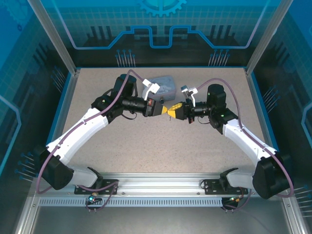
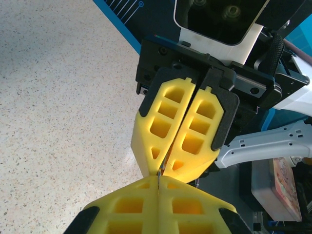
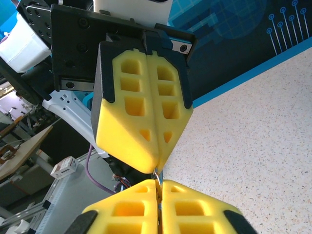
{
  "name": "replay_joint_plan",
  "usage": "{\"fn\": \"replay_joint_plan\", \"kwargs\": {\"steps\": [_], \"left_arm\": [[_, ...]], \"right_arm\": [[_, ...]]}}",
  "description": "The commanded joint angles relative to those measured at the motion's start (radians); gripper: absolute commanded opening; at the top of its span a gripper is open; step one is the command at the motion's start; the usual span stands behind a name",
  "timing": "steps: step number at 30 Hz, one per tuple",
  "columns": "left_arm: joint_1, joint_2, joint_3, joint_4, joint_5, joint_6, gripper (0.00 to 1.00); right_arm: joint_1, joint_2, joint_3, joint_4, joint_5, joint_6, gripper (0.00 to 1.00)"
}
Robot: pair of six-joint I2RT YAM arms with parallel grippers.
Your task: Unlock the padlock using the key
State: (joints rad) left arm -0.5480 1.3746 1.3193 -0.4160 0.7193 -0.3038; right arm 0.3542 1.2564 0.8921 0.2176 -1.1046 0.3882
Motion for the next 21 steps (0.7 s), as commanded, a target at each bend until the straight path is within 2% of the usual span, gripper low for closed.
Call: {"fn": "replay_joint_plan", "kwargs": {"steps": [1, 15, 20, 21], "left_arm": [[-0.007, 0.012, -0.006, 0.020, 0.047, 0.014, 0.00], [-0.009, 0.021, -0.003, 0.017, 0.052, 0.019, 0.00], [-0.010, 0.023, -0.003, 0.017, 0.048, 0.021, 0.00], [-0.010, 0.022, -0.003, 0.018, 0.041, 0.022, 0.03]], "right_arm": [[0.005, -0.003, 0.008, -0.016, -0.006, -0.015, 0.12], [0.024, 0.013, 0.021, -0.037, -0.010, -0.032, 0.10], [0.028, 0.012, 0.027, -0.040, -0.016, -0.036, 0.00], [0.028, 0.009, 0.028, -0.052, -0.011, -0.041, 0.00]]}}
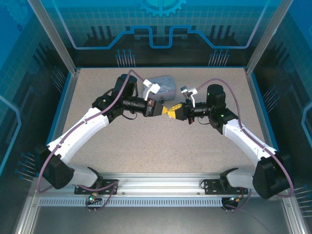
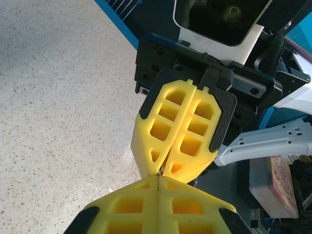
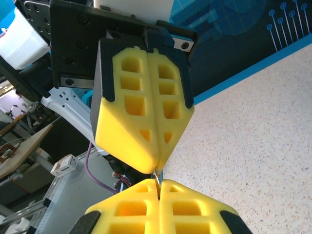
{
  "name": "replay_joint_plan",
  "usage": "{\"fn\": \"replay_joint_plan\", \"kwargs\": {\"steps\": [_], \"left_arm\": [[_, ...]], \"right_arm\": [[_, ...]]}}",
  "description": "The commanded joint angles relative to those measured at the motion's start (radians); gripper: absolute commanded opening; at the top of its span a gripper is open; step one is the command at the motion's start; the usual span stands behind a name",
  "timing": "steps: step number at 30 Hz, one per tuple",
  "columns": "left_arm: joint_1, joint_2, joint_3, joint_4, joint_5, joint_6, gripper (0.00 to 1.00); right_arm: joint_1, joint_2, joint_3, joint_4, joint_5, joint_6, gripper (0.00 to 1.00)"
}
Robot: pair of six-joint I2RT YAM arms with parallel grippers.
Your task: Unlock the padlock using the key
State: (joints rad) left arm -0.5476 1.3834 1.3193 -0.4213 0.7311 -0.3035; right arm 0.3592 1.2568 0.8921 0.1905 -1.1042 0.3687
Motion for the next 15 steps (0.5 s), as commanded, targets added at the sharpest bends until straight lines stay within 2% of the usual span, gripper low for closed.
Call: {"fn": "replay_joint_plan", "kwargs": {"steps": [1, 2, 3, 6, 9, 15], "left_arm": [[-0.010, 0.007, -0.002, 0.025, 0.016, 0.021, 0.08], [-0.008, -0.001, -0.003, 0.024, -0.002, 0.022, 0.16], [-0.004, -0.015, -0.004, 0.025, -0.027, 0.022, 0.37], [0.018, -0.073, -0.026, 0.044, -0.116, 0.011, 0.61], [0.060, -0.131, -0.077, 0.096, -0.196, -0.034, 0.71], [0.109, -0.179, -0.197, 0.165, -0.349, -0.129, 0.75]], "right_arm": [[0.020, 0.003, 0.031, -0.044, -0.001, -0.031, 0.00], [0.017, -0.007, 0.031, -0.064, 0.016, -0.041, 0.00], [0.010, -0.021, 0.028, -0.086, 0.044, -0.049, 0.00], [-0.030, -0.055, 0.014, -0.146, 0.123, -0.055, 0.00], [-0.075, -0.065, -0.006, -0.186, 0.183, -0.048, 0.00], [-0.092, 0.001, -0.043, -0.150, 0.311, 0.014, 0.00]]}}
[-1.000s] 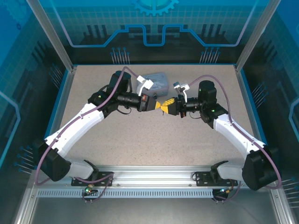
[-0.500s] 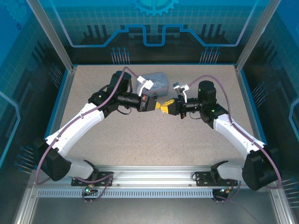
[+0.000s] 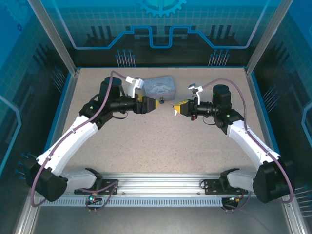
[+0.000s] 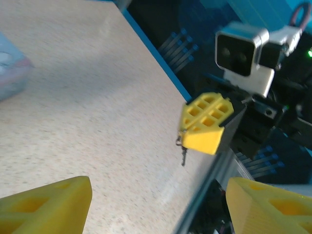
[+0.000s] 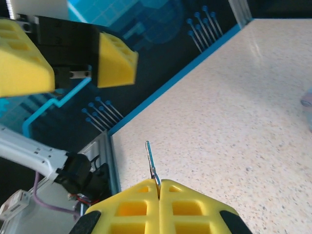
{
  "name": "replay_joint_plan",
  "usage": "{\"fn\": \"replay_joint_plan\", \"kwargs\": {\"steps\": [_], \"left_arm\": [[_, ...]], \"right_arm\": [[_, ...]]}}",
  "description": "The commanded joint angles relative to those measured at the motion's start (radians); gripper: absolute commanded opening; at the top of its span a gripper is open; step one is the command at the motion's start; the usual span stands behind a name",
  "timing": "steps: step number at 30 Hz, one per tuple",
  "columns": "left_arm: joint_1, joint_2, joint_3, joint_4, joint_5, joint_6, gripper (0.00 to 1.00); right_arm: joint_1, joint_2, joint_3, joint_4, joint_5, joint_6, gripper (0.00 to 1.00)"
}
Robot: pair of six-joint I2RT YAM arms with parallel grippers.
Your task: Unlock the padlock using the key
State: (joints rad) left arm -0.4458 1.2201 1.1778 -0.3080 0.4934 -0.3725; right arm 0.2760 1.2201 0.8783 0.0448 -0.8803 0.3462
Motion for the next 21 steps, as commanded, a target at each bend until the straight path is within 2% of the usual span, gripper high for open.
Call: {"fn": "replay_joint_plan", "kwargs": {"steps": [1, 4, 8, 11, 16, 21], "left_arm": [[0.008, -0.015, -0.077, 0.067, -0.132, -0.074, 0.75], [0.007, -0.016, -0.160, 0.128, -0.198, -0.128, 0.77], [0.012, -0.003, -0.250, 0.187, -0.266, -0.195, 0.77], [0.016, -0.001, -0.295, 0.200, -0.310, -0.222, 0.78], [0.034, 0.000, -0.345, 0.212, -0.327, -0.243, 0.78], [0.038, -0.004, -0.362, 0.205, -0.326, -0.245, 0.78]], "right_arm": [[-0.010, 0.056, -0.035, 0.017, 0.119, 0.062, 0.00], [-0.009, 0.138, -0.030, 0.098, 0.193, 0.129, 0.00], [-0.011, 0.319, 0.051, 0.246, 0.179, 0.207, 0.00], [-0.004, 0.477, 0.173, 0.272, 0.147, 0.248, 0.00], [0.015, 0.694, 0.407, 0.232, 0.157, 0.281, 0.00], [0.017, 0.882, 0.634, 0.063, 0.217, 0.282, 0.00]]}}
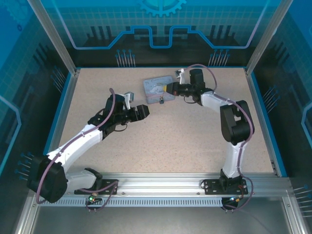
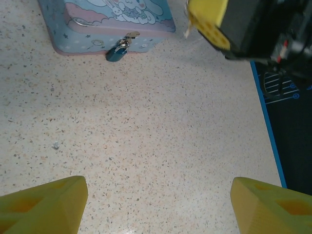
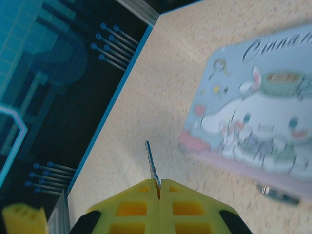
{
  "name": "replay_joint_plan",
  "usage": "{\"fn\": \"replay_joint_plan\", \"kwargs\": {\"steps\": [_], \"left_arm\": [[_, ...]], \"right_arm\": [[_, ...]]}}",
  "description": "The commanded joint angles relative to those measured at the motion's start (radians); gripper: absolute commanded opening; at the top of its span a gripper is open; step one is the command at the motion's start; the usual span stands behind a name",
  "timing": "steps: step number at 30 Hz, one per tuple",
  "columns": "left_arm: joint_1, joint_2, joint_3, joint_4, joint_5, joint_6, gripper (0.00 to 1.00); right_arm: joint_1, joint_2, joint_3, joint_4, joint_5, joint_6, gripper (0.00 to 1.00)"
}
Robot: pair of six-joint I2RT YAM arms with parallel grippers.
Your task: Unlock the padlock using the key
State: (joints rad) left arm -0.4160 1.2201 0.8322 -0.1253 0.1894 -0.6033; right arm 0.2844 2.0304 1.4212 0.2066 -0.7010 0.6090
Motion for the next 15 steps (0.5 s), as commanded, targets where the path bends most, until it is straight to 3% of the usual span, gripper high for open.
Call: {"fn": "replay_joint_plan", "kwargs": {"steps": [1, 9, 15], "left_arm": [[0.010, -0.004, -0.018, 0.018, -0.023, -0.013, 0.78], [0.011, -0.005, -0.021, 0.006, -0.019, -0.001, 0.79], [0.011, -0.009, -0.022, -0.002, -0.019, 0.008, 0.79]], "right_arm": [[0.008, 0.097, 0.130, -0.132, 0.052, 0.021, 0.00], [0.014, 0.269, 0.394, -0.377, 0.121, -0.022, 0.00], [0.021, 0.329, 0.453, -0.486, 0.146, -0.057, 0.00]]}}
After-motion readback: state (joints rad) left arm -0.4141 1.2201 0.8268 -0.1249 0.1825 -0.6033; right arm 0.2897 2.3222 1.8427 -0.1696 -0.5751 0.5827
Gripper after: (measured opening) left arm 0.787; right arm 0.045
